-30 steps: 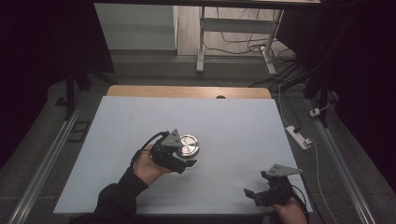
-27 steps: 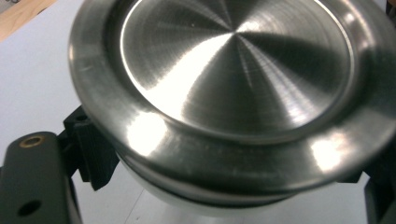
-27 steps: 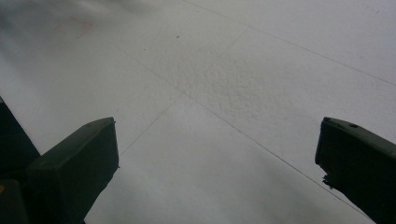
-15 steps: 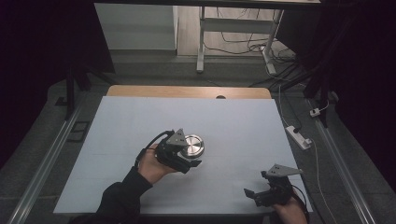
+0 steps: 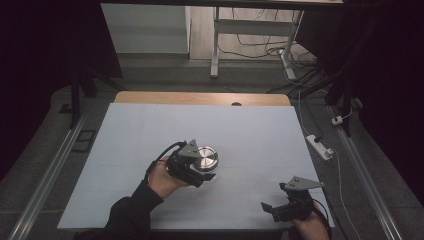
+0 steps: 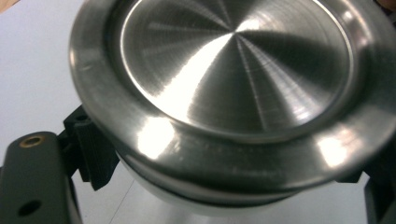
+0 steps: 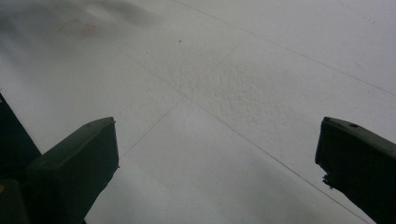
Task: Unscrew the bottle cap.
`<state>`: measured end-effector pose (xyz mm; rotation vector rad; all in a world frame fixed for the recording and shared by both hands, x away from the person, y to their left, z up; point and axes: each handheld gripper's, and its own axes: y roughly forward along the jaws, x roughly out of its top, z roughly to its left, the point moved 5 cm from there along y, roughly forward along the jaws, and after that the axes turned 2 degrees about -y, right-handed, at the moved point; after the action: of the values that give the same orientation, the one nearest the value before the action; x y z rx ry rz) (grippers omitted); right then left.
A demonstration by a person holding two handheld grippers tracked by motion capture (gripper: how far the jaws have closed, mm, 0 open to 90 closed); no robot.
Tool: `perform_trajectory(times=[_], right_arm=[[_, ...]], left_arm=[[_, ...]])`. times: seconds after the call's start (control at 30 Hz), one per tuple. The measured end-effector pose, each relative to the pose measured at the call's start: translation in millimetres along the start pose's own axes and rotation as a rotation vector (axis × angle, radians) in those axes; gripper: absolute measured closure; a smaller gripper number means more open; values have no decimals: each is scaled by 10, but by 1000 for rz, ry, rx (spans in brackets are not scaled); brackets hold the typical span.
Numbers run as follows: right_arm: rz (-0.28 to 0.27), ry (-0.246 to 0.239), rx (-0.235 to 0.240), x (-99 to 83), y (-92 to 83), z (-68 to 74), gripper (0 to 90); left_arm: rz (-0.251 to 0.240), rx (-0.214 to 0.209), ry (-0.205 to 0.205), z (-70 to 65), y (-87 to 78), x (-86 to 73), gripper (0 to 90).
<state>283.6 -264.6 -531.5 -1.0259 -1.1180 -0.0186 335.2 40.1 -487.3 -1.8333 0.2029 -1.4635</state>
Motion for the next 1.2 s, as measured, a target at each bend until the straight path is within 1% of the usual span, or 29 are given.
perform_trajectory(times=[0.1,0.23,0.5,0.8,0.97,1.03,1.2], right_arm=[[-15,0,2,17,-10,10,0],[-34,-7,-1,54,-27,24,0],[-55,-20,25,130,-9,98,0],[-88,-28,88,263,52,231,0],[-104,-45,115,330,80,293,0],[-113,-47,134,365,92,321,0],[-127,-66,145,445,116,371,0]], left_arm=[[-9,-7,-13,4,4,-9,155],[-10,-4,-12,5,-1,-10,155],[-13,3,-3,-4,-26,2,155],[-6,6,2,-5,-24,-4,155],[-3,6,6,-7,-21,-4,155],[-7,6,2,-9,-24,-1,155],[-11,7,3,-4,-45,6,155]])
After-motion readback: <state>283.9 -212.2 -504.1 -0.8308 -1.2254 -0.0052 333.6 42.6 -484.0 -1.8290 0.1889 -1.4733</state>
